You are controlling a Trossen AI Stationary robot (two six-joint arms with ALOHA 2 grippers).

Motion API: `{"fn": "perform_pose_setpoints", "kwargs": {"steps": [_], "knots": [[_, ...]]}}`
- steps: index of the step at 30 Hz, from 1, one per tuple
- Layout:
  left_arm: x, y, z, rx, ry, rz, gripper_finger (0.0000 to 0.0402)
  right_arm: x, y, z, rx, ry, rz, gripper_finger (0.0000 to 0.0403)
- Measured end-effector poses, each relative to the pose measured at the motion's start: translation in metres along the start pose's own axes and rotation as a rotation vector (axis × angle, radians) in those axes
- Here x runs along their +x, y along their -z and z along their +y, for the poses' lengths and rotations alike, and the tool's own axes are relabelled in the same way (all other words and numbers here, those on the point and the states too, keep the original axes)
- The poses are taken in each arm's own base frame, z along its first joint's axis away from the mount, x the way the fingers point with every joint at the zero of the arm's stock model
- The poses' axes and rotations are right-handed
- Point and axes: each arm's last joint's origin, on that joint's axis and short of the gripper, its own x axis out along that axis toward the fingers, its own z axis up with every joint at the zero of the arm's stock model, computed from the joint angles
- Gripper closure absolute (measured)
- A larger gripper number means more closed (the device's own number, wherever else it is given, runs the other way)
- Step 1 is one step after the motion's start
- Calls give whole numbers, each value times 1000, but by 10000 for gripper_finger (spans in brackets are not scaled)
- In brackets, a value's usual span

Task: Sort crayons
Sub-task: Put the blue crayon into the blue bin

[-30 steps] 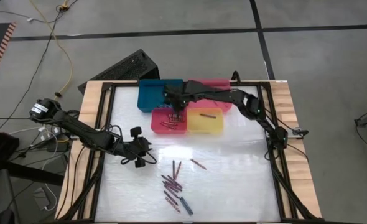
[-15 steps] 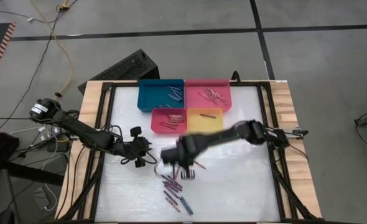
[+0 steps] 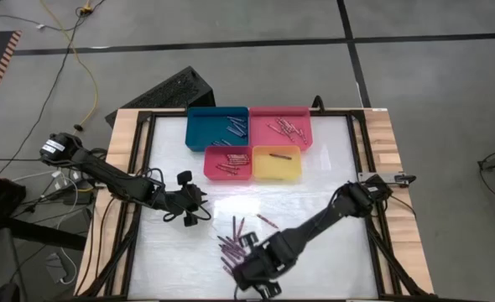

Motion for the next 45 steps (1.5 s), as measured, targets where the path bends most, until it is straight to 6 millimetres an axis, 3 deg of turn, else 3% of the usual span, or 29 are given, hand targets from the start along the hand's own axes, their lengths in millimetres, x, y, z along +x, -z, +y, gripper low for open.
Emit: {"fn": "perform_pose_setpoints", "kwargs": {"steps": [4,13,27,42,45], "knots": [[0,0,0,-12,0,-1,307,-1,-7,7,-61,-19,-80,344],[0,0,-1,-43,23,7,307,1,-11,-8,-34,-77,-94,344],[0,1,0,-39,24,18,307,49,-7,-5,12,-181,3,344],[0,2,0,-50,23,25,307,56,-12,-5,-8,-210,-49,344],[0,2,0,-49,21,30,307,69,-11,-4,-13,-217,-96,344]]}}
